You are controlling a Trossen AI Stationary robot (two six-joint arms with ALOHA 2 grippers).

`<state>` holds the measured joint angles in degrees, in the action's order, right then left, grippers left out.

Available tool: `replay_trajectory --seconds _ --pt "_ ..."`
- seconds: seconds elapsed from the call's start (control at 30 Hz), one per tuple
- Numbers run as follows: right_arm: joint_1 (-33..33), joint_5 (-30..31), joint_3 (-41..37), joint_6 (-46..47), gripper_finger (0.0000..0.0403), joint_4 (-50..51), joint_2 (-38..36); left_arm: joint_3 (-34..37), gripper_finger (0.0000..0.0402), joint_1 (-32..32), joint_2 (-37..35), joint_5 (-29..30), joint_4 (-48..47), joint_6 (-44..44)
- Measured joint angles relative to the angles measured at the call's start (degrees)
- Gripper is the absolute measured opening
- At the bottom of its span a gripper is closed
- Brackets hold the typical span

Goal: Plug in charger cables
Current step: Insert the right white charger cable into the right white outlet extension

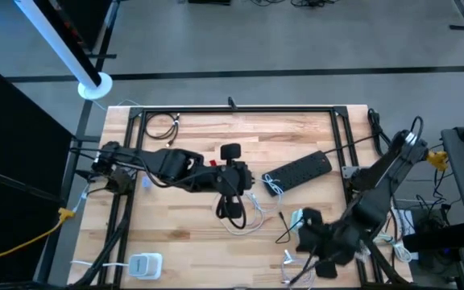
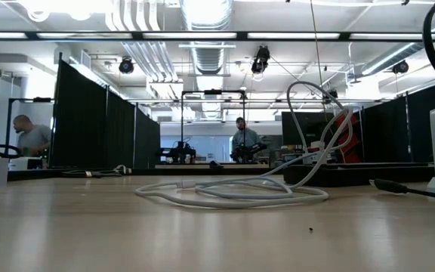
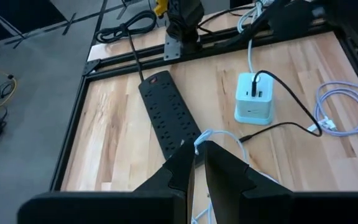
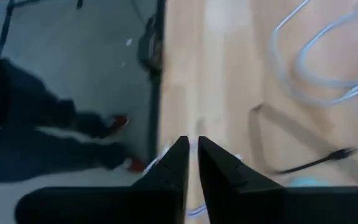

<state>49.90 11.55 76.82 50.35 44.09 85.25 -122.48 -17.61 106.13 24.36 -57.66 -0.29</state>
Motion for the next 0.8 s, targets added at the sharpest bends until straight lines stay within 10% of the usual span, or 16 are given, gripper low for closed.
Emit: replay_trajectory --seconds 0.4,0.8 --pt "8.17 0.37 2.29 18.67 0.0194 -5.86 15.60 0.03 0.0025 -2.63 -0.11 -2.88 -0.50 1.29" --pt "6.55 0.43 4.41 14.54 0.0205 -6.97 26.73 0.05 0.0025 -5.83 -0.16 -2.93 -8.95 -3.86"
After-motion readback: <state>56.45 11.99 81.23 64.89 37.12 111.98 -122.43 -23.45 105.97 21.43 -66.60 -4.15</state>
